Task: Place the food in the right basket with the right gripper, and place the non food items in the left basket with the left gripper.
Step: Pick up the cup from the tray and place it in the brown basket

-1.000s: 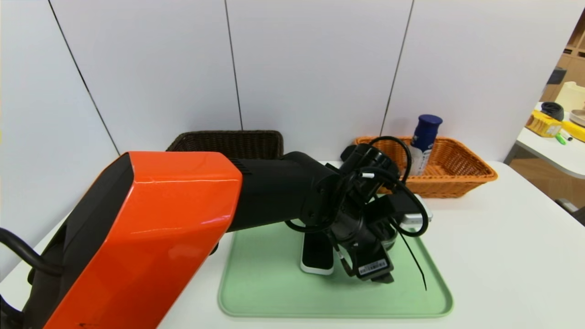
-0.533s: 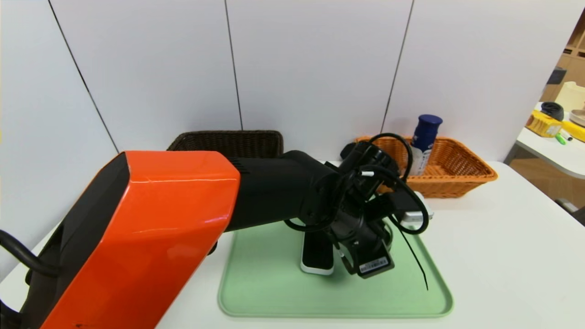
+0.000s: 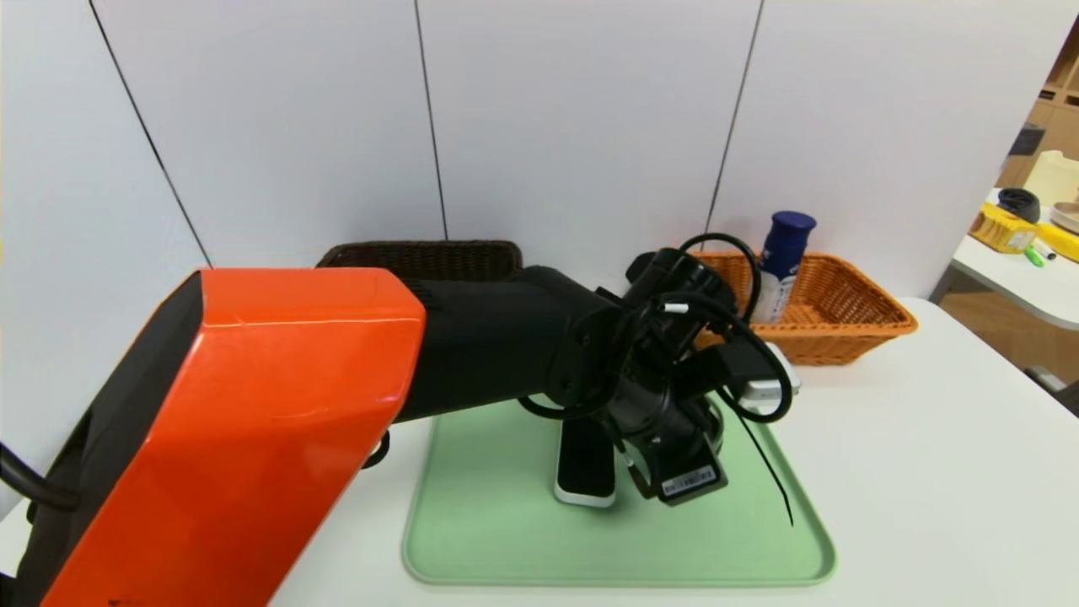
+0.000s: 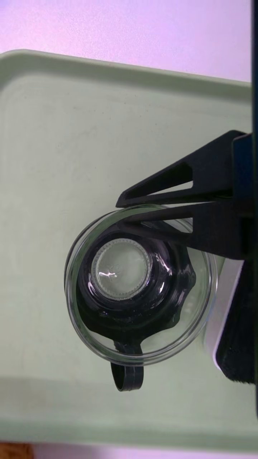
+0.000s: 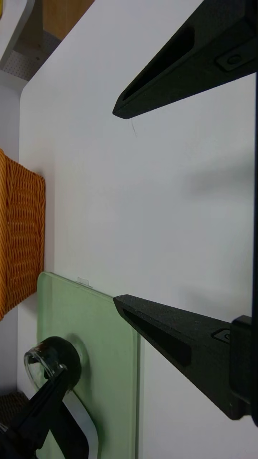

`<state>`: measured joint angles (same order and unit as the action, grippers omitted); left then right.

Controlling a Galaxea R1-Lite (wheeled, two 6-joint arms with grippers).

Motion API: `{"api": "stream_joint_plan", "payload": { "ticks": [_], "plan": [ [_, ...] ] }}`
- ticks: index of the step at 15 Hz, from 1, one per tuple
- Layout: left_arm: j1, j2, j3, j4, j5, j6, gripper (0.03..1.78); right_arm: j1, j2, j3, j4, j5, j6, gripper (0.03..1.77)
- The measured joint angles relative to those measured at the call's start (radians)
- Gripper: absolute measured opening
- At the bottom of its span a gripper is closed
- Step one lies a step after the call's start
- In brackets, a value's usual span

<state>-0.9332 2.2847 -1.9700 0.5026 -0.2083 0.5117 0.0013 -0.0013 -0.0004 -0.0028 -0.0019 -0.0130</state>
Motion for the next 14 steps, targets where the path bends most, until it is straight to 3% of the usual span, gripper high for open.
{"api": "stream_joint_plan", "payload": {
  "ticks": [6,14],
  "plan": [
    [0.063,-0.084,-0.001,-0.005,0.073,0.025,0.09,0.000,0.000,0.000,0.000,0.000,0.000,1.69],
    [0.289,-0.229,0.002,-0.005,0.093,0.050,0.09,0.000,0.000,0.000,0.000,0.000,0.000,1.69]
  ]
}}
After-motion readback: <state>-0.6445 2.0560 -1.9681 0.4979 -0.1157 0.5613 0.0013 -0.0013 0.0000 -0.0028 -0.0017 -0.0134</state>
